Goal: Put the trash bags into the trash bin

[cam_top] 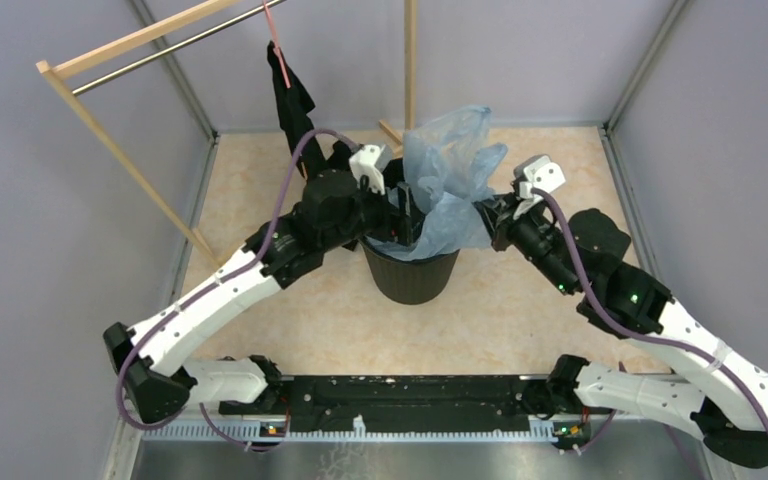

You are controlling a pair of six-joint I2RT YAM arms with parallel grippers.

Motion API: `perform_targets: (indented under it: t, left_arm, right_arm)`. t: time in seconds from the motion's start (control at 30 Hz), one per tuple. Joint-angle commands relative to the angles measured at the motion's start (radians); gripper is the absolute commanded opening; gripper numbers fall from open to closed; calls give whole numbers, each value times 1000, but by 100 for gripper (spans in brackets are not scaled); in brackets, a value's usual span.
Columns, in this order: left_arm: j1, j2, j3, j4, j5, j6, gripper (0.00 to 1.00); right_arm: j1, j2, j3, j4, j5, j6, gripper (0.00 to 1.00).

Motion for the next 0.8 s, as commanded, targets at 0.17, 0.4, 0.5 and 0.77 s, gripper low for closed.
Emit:
perform_targets:
  t: [0.17,0.4,0.5,0.77]
  left_arm:
    - [-4,-172,128,100,-63,170,98]
    - [-4,-115,217,268,-81,255,98]
    - [-4,-21,292,307,-108,319,98]
    - [-4,285,643,196,-197,500,98]
  right_arm:
    - [-8,-71,-41,134,-163,-1,0]
    - [-8,-40,-29,176,-196,4,0]
    - [-8,-35,-28,181,-210,13,0]
    - [-8,-43,-22,170,-207,21,0]
